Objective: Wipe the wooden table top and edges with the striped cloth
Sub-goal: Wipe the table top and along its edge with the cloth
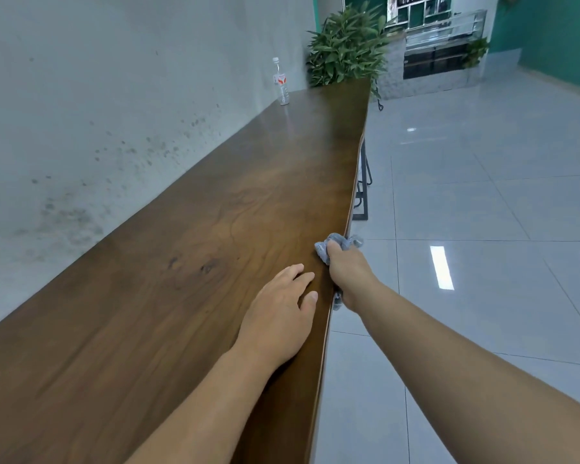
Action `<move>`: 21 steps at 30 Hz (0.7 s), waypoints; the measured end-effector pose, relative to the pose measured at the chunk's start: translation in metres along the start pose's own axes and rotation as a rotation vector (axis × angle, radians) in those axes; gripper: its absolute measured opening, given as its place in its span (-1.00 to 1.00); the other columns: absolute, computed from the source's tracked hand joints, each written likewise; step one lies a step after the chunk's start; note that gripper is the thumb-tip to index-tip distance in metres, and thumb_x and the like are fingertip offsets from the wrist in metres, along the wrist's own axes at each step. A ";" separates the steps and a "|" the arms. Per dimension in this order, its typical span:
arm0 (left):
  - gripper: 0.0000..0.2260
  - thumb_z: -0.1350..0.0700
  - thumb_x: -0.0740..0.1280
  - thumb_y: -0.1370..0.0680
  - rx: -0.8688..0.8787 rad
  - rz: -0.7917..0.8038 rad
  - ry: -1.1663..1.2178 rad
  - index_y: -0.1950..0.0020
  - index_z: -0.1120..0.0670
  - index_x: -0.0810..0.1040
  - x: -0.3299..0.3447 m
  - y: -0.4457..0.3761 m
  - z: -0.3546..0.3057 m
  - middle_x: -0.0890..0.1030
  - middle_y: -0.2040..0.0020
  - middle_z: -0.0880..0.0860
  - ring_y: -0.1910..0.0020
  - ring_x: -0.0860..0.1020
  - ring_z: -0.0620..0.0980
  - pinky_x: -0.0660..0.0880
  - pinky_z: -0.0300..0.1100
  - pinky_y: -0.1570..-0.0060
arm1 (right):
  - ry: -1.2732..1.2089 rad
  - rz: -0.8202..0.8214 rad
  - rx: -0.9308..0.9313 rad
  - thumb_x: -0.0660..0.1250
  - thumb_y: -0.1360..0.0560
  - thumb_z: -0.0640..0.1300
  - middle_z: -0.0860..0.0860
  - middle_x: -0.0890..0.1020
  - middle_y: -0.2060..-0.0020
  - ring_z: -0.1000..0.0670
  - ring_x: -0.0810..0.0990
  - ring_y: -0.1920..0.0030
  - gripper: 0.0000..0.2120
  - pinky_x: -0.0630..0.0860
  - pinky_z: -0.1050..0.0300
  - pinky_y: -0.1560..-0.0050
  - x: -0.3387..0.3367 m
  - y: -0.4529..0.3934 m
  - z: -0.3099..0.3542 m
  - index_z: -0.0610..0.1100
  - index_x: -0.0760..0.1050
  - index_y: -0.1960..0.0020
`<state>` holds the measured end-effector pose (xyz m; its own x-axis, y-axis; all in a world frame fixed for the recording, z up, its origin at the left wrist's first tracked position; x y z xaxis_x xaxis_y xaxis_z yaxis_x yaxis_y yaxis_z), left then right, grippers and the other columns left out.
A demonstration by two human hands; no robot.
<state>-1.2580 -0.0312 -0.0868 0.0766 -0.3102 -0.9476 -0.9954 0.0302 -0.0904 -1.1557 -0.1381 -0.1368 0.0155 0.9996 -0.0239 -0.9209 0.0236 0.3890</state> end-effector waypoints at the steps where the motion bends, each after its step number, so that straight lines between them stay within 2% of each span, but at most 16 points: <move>1: -0.59 -0.07 0.04 -0.66 0.000 -0.003 0.000 -0.52 -0.11 0.22 0.000 0.004 0.002 0.14 -0.54 -0.19 -0.50 0.08 -0.22 0.07 -0.23 -0.43 | 0.002 0.008 -0.001 0.06 -0.64 0.12 -0.10 0.51 -0.23 -0.10 0.49 -0.16 -0.51 0.45 -0.03 -0.18 0.001 0.006 -0.006 -0.09 0.28 -0.47; 7: -0.60 -0.08 0.02 -0.66 0.007 -0.063 -0.004 -0.50 -0.13 0.25 0.001 0.007 0.003 0.17 -0.53 -0.19 -0.49 0.09 -0.23 0.06 -0.27 -0.42 | 0.033 0.009 0.024 0.05 -0.64 0.15 -0.10 0.50 -0.26 -0.12 0.50 -0.21 -0.49 0.47 -0.07 -0.23 0.004 0.007 -0.011 -0.11 0.26 -0.48; 15: -0.60 -0.09 0.03 -0.65 -0.012 -0.041 -0.010 -0.51 -0.13 0.24 -0.002 0.013 0.001 0.16 -0.53 -0.19 -0.50 0.10 -0.21 0.11 -0.22 -0.45 | -0.008 -0.037 -0.014 0.06 -0.62 0.11 -0.09 0.41 -0.39 -0.16 0.42 -0.32 -0.44 0.37 -0.13 -0.35 0.000 -0.012 0.009 -0.08 0.13 -0.56; 21: -0.59 -0.09 0.03 -0.66 0.002 -0.060 -0.005 -0.52 -0.13 0.21 -0.003 0.032 0.001 0.13 -0.53 -0.21 -0.50 0.07 -0.24 0.04 -0.29 -0.42 | -0.001 0.002 0.001 0.04 -0.64 0.13 -0.06 0.45 -0.33 -0.10 0.45 -0.24 -0.52 0.43 -0.06 -0.24 0.003 0.014 -0.010 -0.02 0.20 -0.51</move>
<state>-1.2904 -0.0288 -0.0872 0.1367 -0.3071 -0.9418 -0.9889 0.0131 -0.1478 -1.1729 -0.1345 -0.1409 0.0139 0.9997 -0.0219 -0.9207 0.0213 0.3897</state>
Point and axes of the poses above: each hand's wrist, its own y-axis away from the middle knuckle, its own x-axis out of the palm, z = x × y, the point moved 5 cm from there along -y, towards the middle knuckle
